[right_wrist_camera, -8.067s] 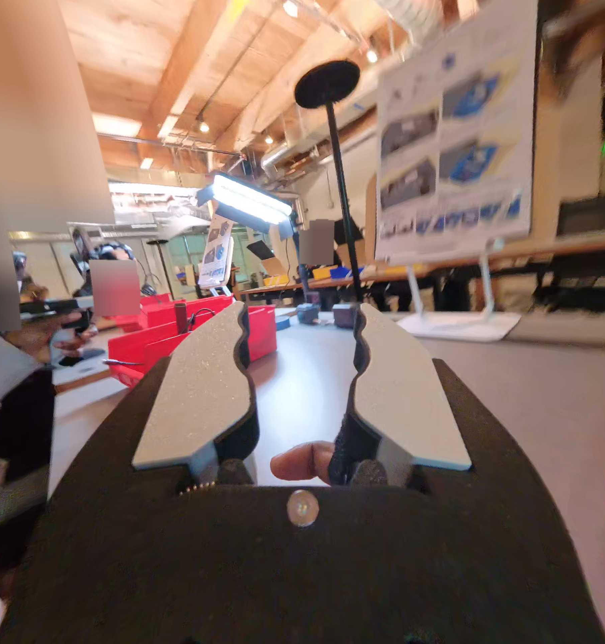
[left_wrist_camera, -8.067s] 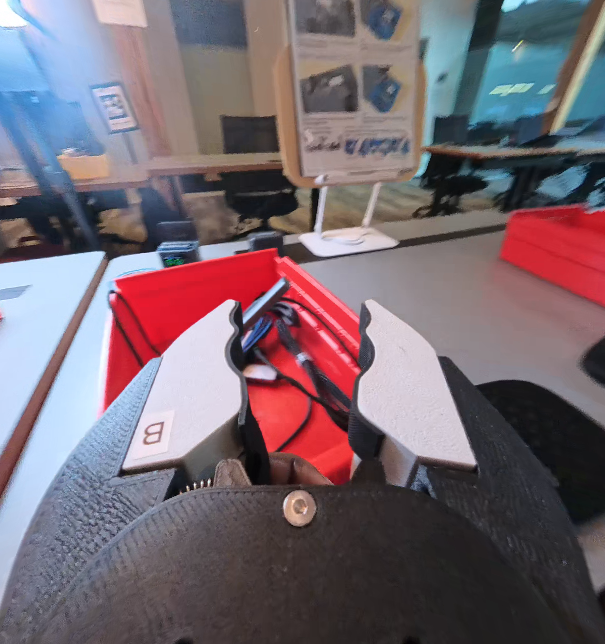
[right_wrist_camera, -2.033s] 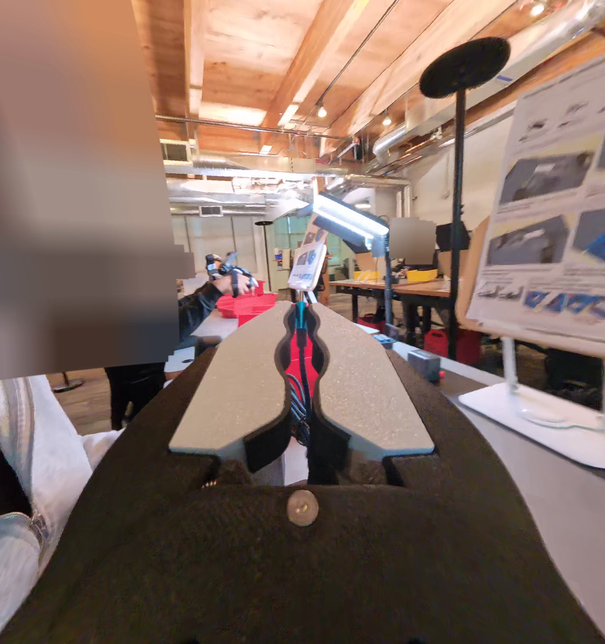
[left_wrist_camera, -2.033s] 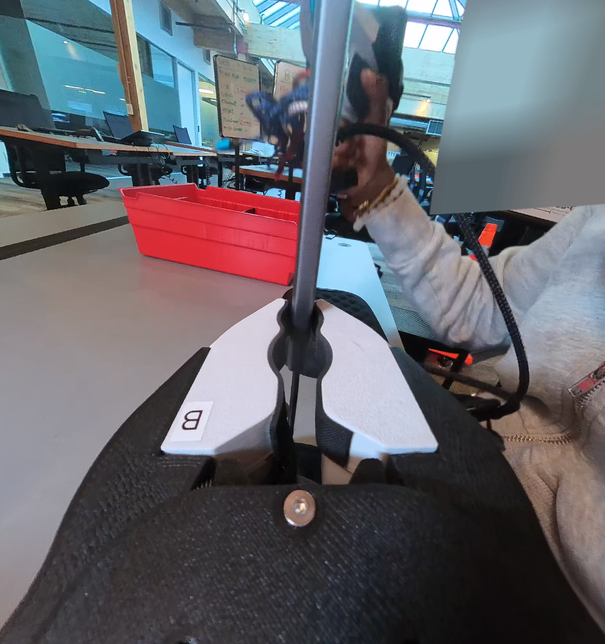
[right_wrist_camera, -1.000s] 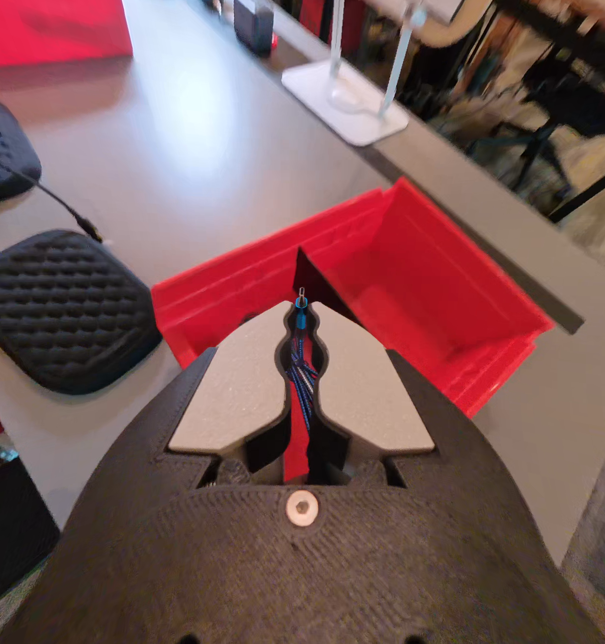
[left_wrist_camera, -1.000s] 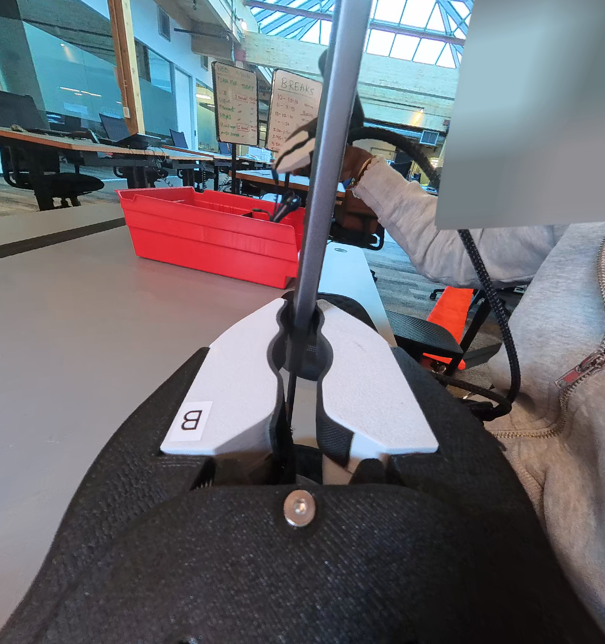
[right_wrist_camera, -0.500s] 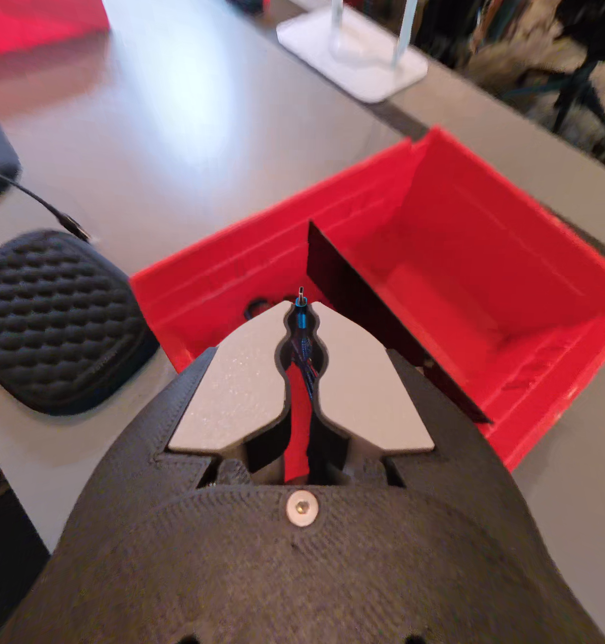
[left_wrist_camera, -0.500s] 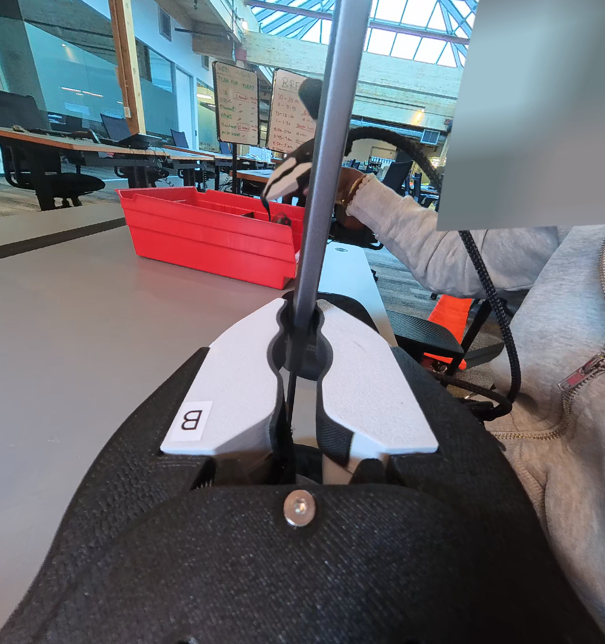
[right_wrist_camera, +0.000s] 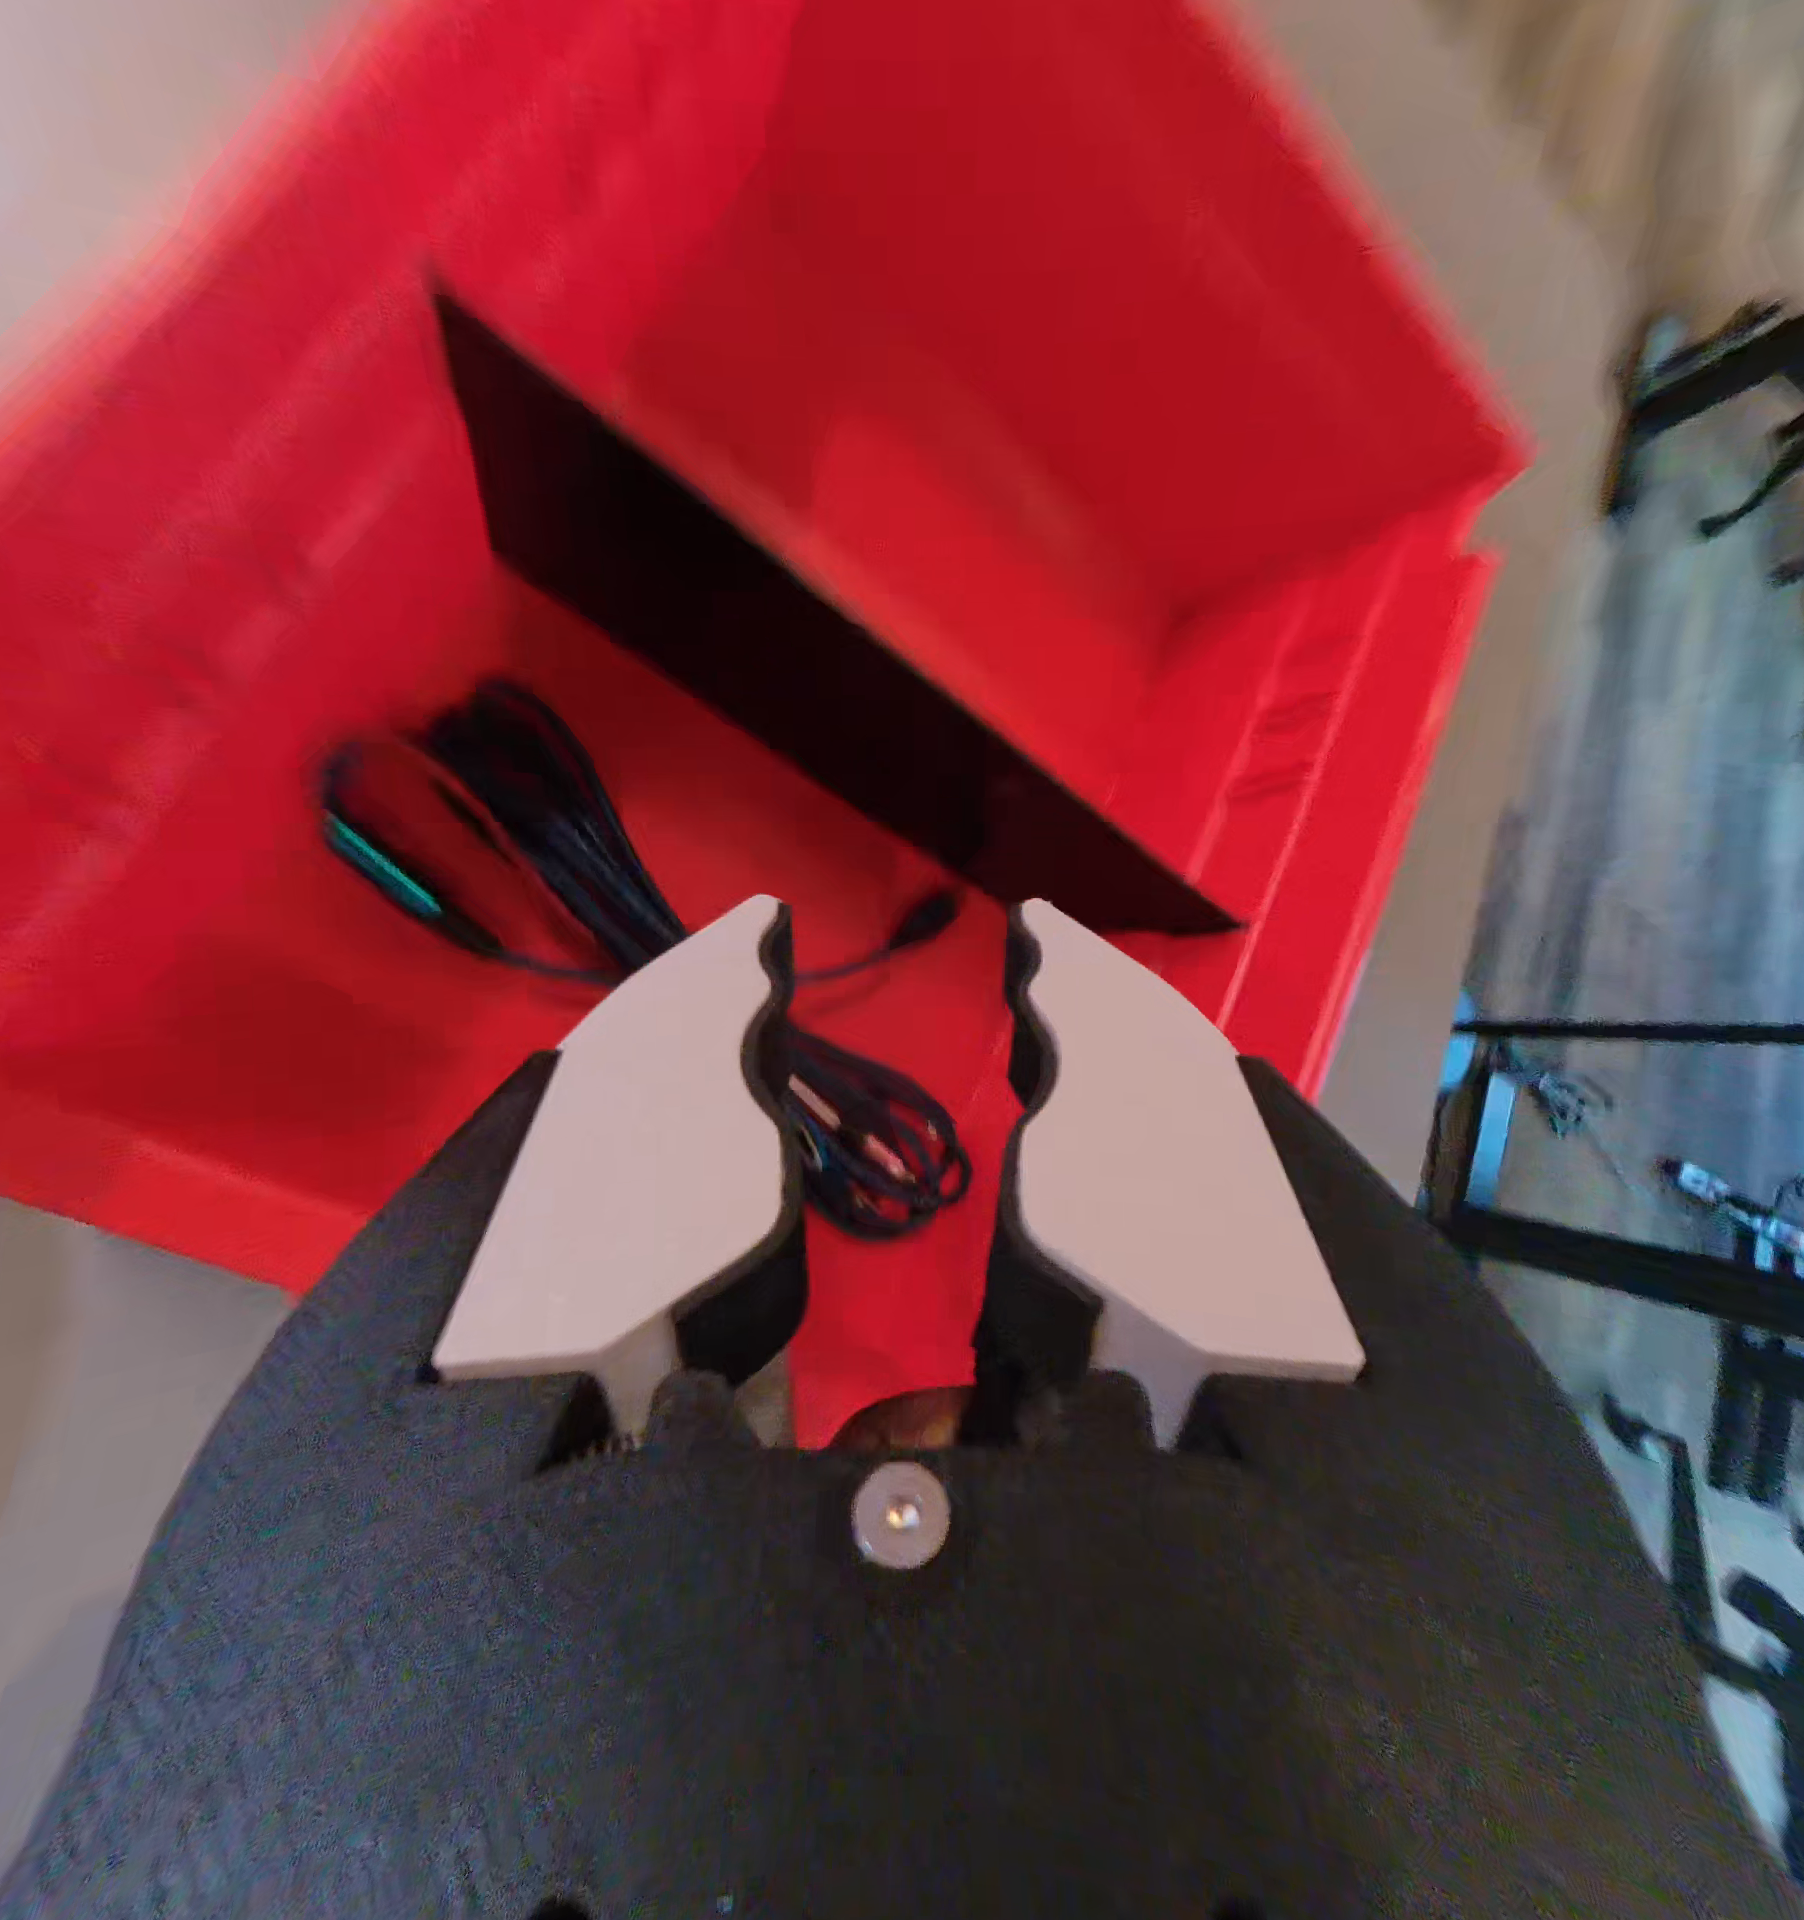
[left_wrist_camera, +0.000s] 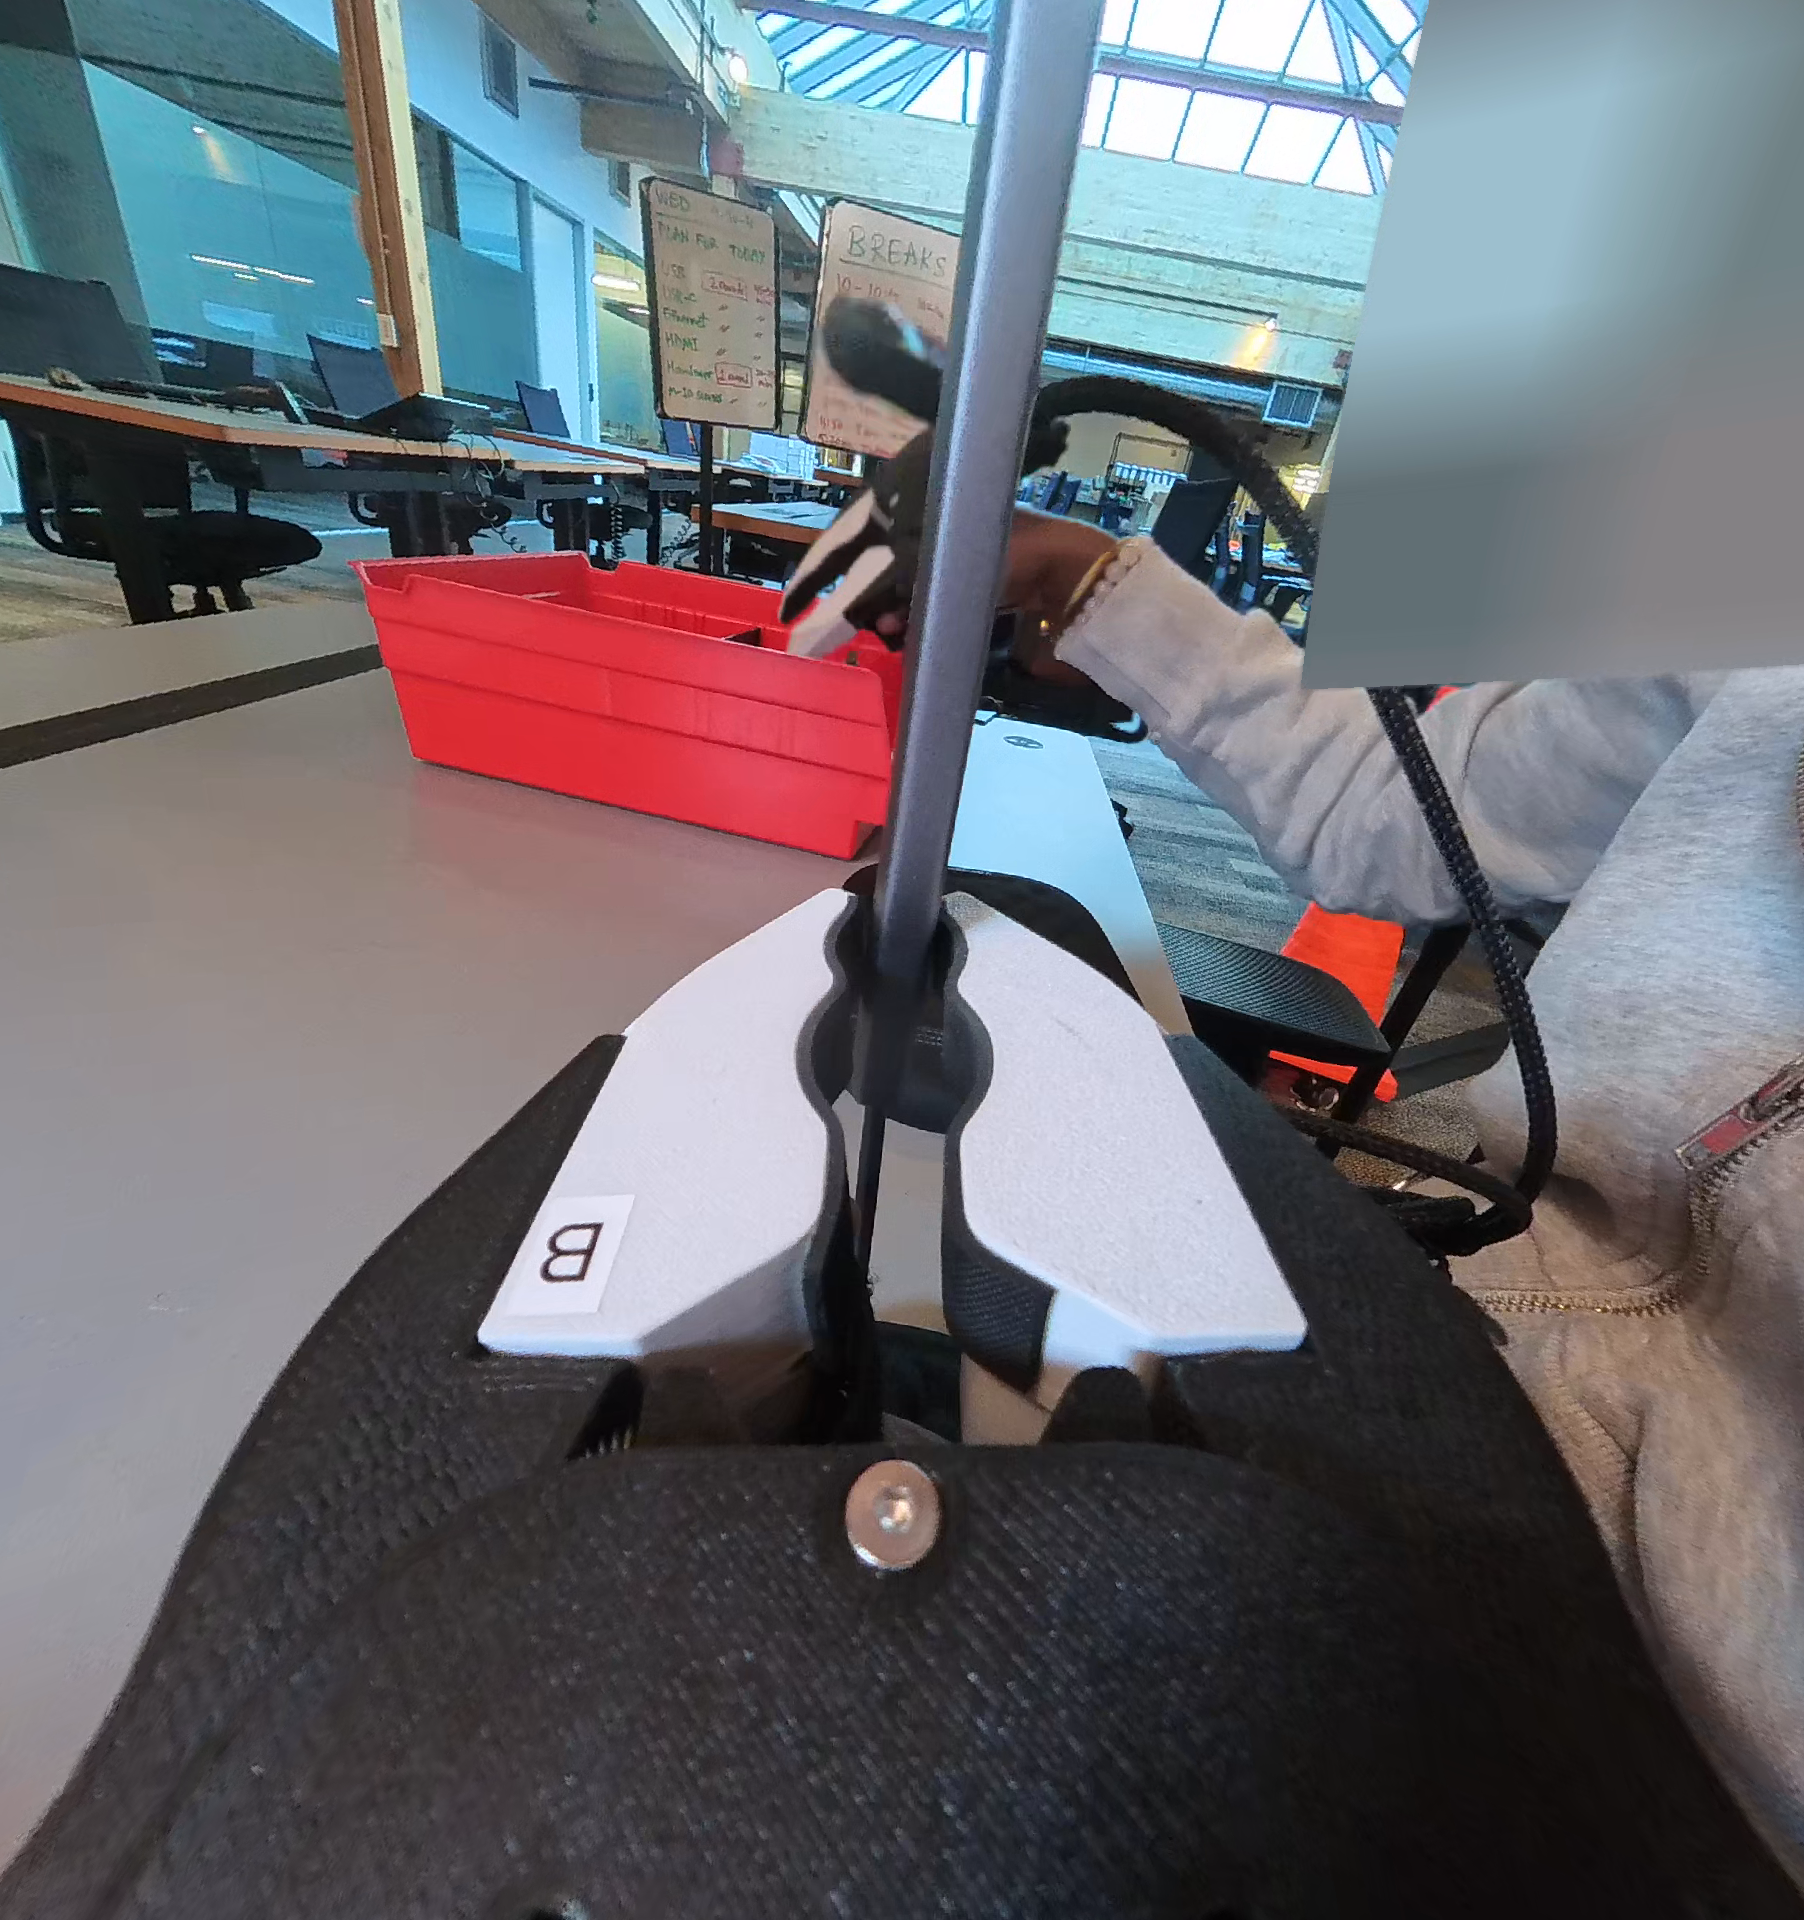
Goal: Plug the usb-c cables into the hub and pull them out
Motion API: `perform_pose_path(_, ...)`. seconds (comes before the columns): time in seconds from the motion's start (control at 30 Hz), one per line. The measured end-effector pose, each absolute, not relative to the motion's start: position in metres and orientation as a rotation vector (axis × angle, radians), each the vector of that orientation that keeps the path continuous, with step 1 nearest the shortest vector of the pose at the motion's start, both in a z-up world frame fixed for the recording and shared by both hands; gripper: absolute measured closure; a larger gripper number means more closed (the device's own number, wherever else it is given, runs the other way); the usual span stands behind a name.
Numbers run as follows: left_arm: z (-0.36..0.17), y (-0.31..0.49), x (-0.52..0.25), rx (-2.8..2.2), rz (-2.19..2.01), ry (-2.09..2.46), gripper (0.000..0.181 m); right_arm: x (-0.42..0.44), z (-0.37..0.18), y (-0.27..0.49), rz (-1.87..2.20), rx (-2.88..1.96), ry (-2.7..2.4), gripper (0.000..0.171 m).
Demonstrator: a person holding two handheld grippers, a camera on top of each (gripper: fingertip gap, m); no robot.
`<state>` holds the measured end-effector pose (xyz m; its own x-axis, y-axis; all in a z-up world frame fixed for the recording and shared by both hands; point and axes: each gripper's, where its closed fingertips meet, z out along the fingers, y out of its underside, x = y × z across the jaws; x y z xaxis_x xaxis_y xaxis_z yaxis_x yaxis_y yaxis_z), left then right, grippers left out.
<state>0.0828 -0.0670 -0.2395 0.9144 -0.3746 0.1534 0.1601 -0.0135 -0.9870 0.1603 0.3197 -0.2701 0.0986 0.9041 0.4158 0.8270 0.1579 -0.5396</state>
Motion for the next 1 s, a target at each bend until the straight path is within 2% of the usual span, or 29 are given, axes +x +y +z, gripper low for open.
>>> perform_pose_path(0.03,-0.24,-0.067,0.083,-1.529,-0.429,0.173,0.169,0.151,-0.253,0.306,0.216,-1.614,-1.662,0.132)
perform_pose_path(0.1,-0.24,-0.067,0.082,-1.531,-0.432,0.171,0.168,0.124,-0.217,0.247,0.556,-1.453,-1.598,0.135)
perform_pose_path(0.2,-0.24,-0.067,0.082,-1.533,-0.432,0.17,0.169,0.101,-0.174,0.11,1.246,-1.125,-1.64,0.146)
perform_pose_path(0.27,-0.24,-0.067,0.083,-1.53,-0.427,0.173,0.169,0.1,-0.172,0.033,1.522,-0.935,-1.719,0.147)
perform_pose_path(0.37,-0.239,-0.068,0.083,-1.524,-0.425,0.178,0.169,0.089,-0.192,-0.038,1.687,-0.817,-1.832,0.145)
perform_pose_path(0.53,-0.239,-0.068,0.084,-1.52,-0.426,0.187,0.169,0.071,-0.194,-0.08,1.932,-0.738,-1.828,0.151)
perform_pose_path(0.63,-0.239,-0.069,0.085,-1.522,-0.422,0.194,0.169,0.07,-0.192,-0.089,1.952,-0.649,-1.831,0.163)
perform_pose_path(0.77,-0.238,-0.069,0.088,-1.518,-0.422,0.214,0.168,0.075,-0.192,-0.09,1.948,-0.605,-1.862,0.164)
perform_pose_path(0.9,-0.228,-0.075,0.083,-1.444,-0.405,0.192,0.152,0.079,-0.198,-0.095,1.937,-0.58,-1.912,0.164)
perform_pose_path(1.0,-0.223,-0.078,0.085,-1.4,-0.382,0.215,0.159,0.078,-0.2,-0.096,1.938,-0.592,-1.923,0.163)
